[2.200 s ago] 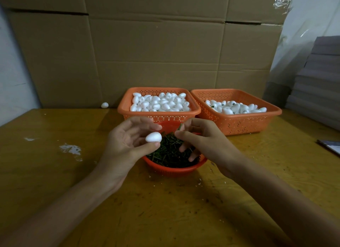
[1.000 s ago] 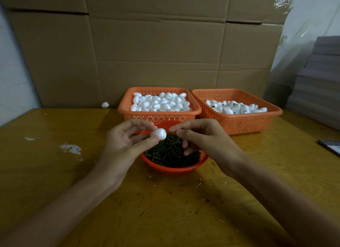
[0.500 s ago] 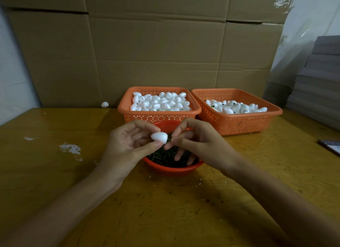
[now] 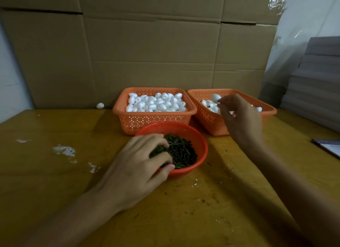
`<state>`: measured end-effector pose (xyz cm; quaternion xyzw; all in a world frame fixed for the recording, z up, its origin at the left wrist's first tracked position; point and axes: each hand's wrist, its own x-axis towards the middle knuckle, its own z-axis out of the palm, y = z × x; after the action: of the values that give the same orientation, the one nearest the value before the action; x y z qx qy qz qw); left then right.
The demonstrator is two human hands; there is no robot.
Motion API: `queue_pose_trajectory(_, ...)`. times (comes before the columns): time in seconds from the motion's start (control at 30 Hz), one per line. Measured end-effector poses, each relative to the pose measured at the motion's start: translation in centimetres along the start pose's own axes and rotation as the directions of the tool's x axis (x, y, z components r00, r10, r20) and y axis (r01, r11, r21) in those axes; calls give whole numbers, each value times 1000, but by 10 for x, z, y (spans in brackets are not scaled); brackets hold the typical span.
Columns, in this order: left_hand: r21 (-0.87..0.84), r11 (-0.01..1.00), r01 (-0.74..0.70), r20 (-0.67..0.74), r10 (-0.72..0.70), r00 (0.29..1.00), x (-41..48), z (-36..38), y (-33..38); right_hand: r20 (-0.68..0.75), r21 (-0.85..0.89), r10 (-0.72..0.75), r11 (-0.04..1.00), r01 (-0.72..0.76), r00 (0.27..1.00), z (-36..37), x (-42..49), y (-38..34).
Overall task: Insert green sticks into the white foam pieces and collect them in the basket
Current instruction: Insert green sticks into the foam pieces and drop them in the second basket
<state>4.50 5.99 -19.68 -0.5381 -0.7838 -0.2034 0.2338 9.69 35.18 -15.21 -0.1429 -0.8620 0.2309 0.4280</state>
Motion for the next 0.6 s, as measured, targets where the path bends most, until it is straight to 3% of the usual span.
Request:
queue_pose_trajectory(0.07, 63, 998, 5, 59, -8, 998, 0, 1, 4, 101, -315, 11, 949, 22, 995, -2, 8, 19)
queue_pose_trajectory(0.17, 66, 997, 46, 96, -52, 994, -1, 1, 4, 107, -455, 14, 890, 37, 994, 1, 6, 20)
queue_pose_trajectory(0.27, 37, 997, 69, 121, -73, 990, -1, -1, 5, 106, -340, -201, 913, 226, 974, 9, -9, -8)
queue_pose_trajectory(0.37, -13, 996, 83, 108, -81, 991, 2, -2, 4, 300, -68, -366, 913, 403, 881, 17, -31, -45)
queue_pose_trajectory(0.47, -71, 992, 100, 67, -96, 993, 2, 0, 2, 540, 32, -416, 879, 475, 732, 27, -52, -62)
queue_pose_trajectory(0.6, -223, 964, 144, -13, -150, 989, 4, 1, -1, 657, 101, -362, 912, 399, 661, 28, -53, -63)
